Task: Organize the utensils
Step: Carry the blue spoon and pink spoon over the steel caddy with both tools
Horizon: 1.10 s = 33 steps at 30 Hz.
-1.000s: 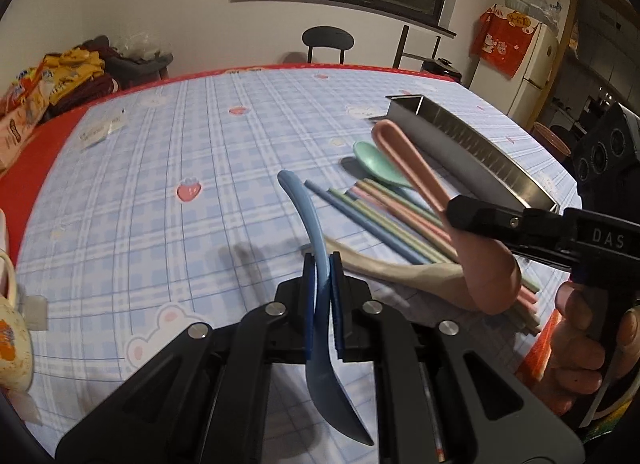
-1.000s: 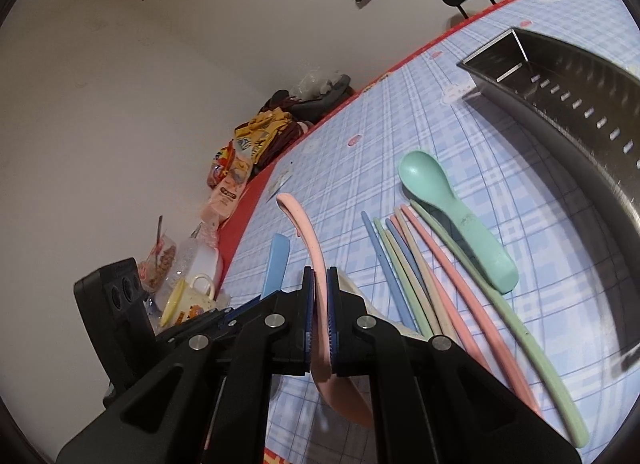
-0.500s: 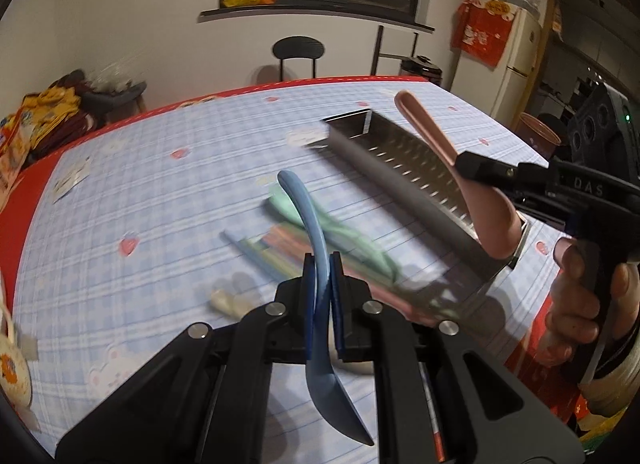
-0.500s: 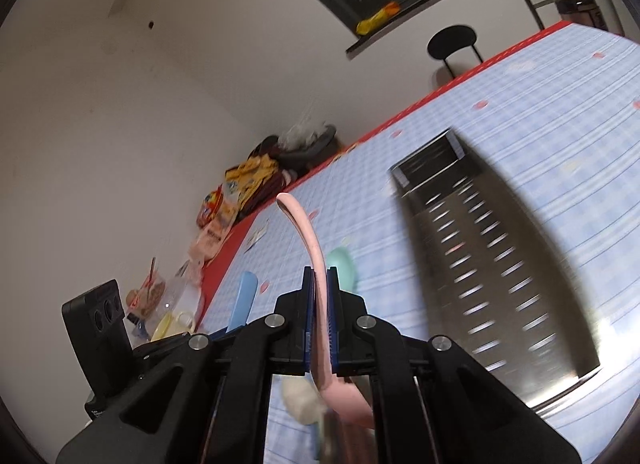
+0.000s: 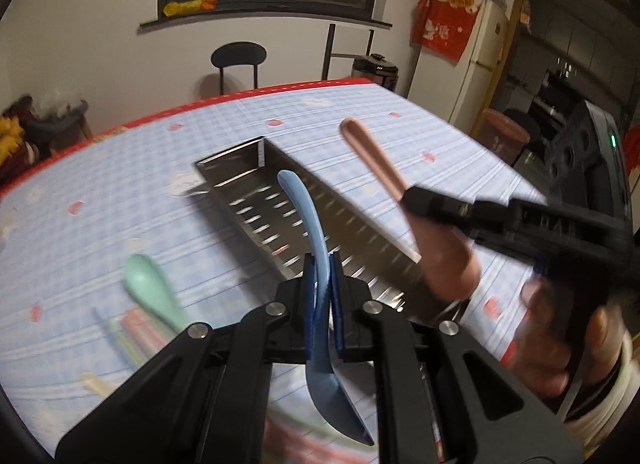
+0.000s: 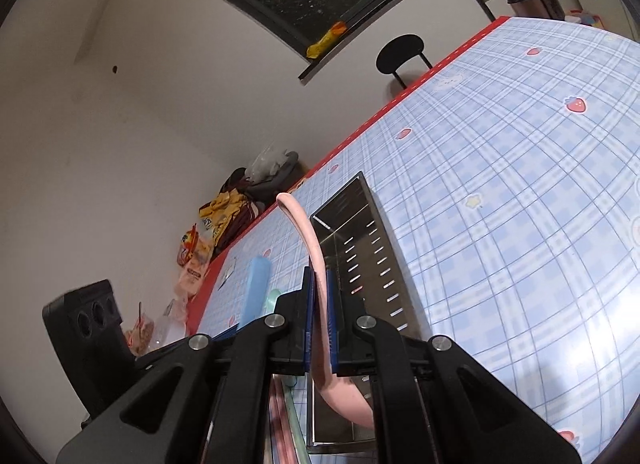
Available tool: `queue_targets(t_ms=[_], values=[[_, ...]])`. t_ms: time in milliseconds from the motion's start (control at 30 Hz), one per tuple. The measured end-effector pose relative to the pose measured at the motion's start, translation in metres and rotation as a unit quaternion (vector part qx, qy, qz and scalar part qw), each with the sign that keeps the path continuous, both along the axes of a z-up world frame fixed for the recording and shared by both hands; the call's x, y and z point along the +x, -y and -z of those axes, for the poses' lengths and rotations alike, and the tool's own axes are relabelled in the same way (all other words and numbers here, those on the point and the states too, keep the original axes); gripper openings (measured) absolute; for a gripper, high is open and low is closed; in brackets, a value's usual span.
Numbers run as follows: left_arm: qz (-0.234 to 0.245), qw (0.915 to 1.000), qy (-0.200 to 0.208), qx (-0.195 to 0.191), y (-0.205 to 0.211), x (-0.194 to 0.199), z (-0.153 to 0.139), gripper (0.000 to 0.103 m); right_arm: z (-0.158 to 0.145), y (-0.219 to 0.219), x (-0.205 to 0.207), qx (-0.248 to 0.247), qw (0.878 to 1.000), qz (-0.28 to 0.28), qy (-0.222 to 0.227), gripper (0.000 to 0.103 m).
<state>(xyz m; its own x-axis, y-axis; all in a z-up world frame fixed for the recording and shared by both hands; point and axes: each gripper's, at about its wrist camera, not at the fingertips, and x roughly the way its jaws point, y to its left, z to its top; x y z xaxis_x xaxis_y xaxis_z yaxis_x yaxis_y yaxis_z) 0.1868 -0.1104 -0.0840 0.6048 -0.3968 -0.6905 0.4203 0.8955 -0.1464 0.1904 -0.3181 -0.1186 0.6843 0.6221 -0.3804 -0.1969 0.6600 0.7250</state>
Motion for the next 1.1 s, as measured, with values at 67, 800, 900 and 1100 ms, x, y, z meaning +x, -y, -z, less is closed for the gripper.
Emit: queue_targets(t_ms=[67,800,900,1100], values=[[-0.003,0.9995,-0.014,-0.028,0.007,0.008,0.004,0.011,0.002,-0.001,0.002,0.002,1.0,0.001,-0.006,0.007],[-0.109,0.9789,-0.09,-0.147,0.027,0.046,0.054,0.011,0.007,0.014,0.0,0.01,0.999,0.033,-0.02,0.007],[-0.114,0.9799,-0.088,-0.138,0.028,0.048,0.055,0.011,0.007,0.015,0.0,0.012,0.999,0.035,-0.021,0.007],[-0.109,0.985,-0.075,-0.111,0.036,0.048,0.051,0.011,0.007,0.017,0.0,0.015,0.999,0.036,-0.022,0.007]])
